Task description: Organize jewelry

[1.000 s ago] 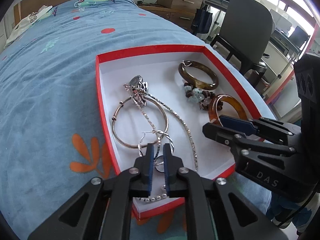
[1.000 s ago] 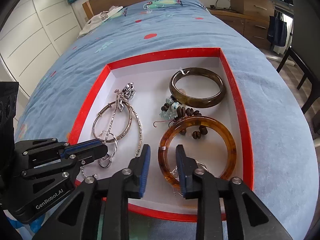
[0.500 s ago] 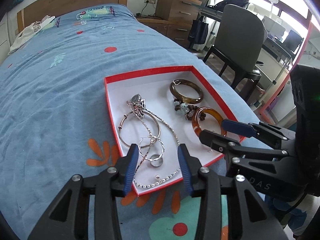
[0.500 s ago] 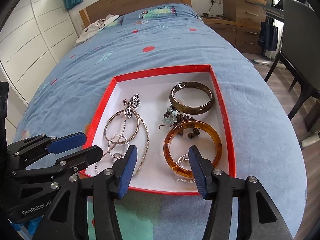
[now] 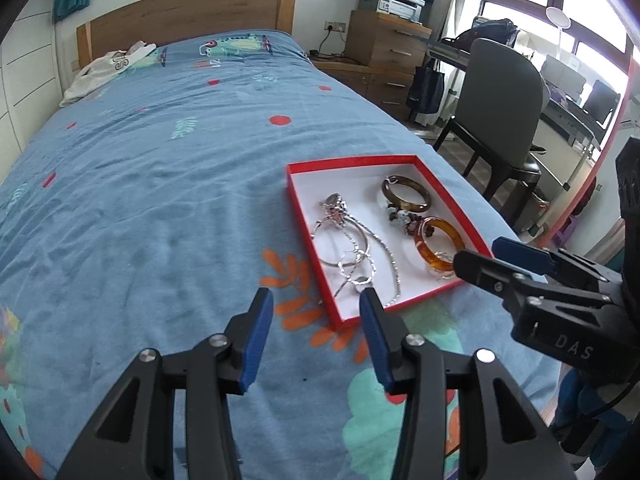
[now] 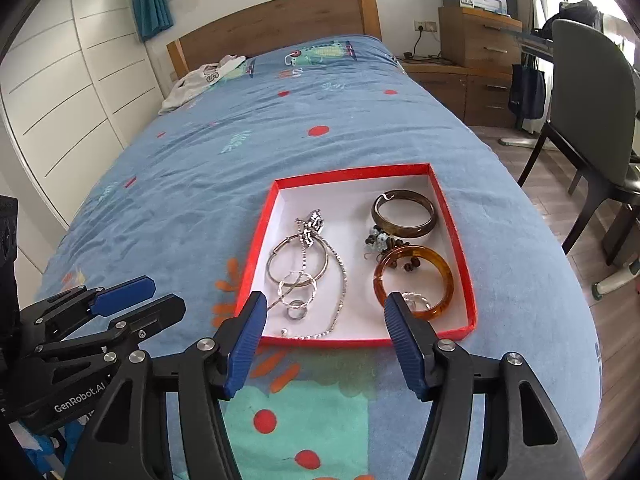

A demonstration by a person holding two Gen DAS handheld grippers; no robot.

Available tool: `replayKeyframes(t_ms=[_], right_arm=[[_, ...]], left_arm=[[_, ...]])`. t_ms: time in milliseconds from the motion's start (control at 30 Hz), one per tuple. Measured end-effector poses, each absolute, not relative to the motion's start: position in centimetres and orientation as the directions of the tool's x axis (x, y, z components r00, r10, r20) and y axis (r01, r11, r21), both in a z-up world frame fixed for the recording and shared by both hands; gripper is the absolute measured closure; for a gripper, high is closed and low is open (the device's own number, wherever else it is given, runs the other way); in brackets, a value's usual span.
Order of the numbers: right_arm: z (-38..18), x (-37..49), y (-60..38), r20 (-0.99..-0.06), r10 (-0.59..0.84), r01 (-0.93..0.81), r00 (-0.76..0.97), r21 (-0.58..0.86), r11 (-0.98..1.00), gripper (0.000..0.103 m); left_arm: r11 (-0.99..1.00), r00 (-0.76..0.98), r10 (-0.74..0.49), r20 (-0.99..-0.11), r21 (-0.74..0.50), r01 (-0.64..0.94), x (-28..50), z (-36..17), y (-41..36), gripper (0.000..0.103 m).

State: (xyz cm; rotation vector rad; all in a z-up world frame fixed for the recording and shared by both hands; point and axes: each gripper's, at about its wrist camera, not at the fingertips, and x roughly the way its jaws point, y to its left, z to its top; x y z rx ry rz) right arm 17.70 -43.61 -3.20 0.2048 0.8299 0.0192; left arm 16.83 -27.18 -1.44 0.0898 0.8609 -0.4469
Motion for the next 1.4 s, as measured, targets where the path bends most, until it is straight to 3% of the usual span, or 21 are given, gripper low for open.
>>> replayKeyframes(t_ms=[400,800,1033,1200,1400], right_arm=[[-1.2,11.8,-38.0,-0.696,0.114,0.000,0.709,0.161,0.987,0.037],[-0.4,7.0,-35.7,-0.675,0.107,-0.013,0.730,0.142,0.990,0.031],[-1.2,5.4,-35.9,-0.673,0.070,0.026,0.736,0.131,0.991,0.019],[-1.4,4.8,-35.5,-0.668,0.032,0.045,0.744,0.097,0.994,0.001],[-1.4,4.3,-35.4,-0.663,0.017,0.049,0.749,0.081,0.996,0.001]], left_arm=[[0.956,0.642,-0.232,-0.730,-0.051,0.288,10.0,-0.3,-18.3,0.060],[0.976,0.693,-0.163,-0.702,-0.014,0.215,5.7,1.0,-13.7,0.048],[0.977,0.696,-0.163,-0.700,-0.018,0.210,4.2,0.9,-12.3,0.045],[0.979,0.695,-0.160,-0.701,-0.021,0.204,3.7,0.6,-11.5,0.045],[0.981,0.696,-0.155,-0.701,-0.024,0.195,3.5,0.4,-10.9,0.042]])
